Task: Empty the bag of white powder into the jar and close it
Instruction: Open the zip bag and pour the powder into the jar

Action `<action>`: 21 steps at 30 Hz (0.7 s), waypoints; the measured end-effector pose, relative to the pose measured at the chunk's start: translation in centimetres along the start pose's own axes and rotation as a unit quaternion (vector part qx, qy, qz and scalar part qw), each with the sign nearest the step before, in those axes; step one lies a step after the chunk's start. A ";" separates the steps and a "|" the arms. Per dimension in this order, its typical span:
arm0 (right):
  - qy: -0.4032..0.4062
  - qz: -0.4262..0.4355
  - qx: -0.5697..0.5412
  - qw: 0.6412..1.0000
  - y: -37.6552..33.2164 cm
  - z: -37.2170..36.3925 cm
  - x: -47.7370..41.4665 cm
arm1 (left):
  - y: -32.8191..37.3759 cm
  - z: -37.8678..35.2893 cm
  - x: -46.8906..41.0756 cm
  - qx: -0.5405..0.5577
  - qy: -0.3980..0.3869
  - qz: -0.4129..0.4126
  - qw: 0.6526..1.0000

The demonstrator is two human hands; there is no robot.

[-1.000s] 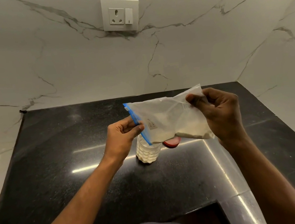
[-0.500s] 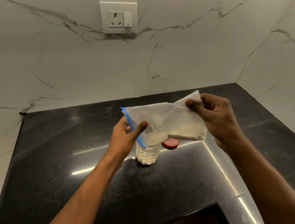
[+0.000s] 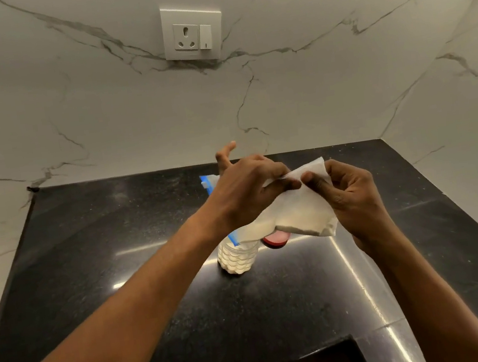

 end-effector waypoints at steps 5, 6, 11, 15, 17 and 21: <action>-0.051 -0.067 0.023 0.996 3.2 1.0 1.1 | -0.9 -0.3 -0.1 0.071 0.016 0.047 0.996; -0.050 -0.079 0.021 0.995 4.1 1.0 1.7 | -0.9 -0.3 -0.1 0.073 0.013 0.053 0.996; 0.049 -0.092 -0.026 0.994 5.8 0.8 3.2 | -0.4 -0.1 0.8 0.074 0.049 0.050 0.995; 0.076 -0.080 -0.037 0.993 5.7 0.6 3.4 | -3.2 0.9 4.4 0.179 0.219 0.176 0.943; 0.080 -0.078 -0.038 0.993 5.8 0.7 3.5 | -5.8 0.4 7.4 0.250 0.236 0.300 0.890; 0.080 -0.077 -0.045 0.993 5.8 0.9 3.6 | -8.8 -2.7 10.5 0.380 0.069 0.370 0.845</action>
Point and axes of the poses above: each hand's wrist, its own x-axis away from the middle knuckle, its own z-axis out of the back of the hand, y = z × x, the point moved 4 cm from there along -x, towards the middle knuckle
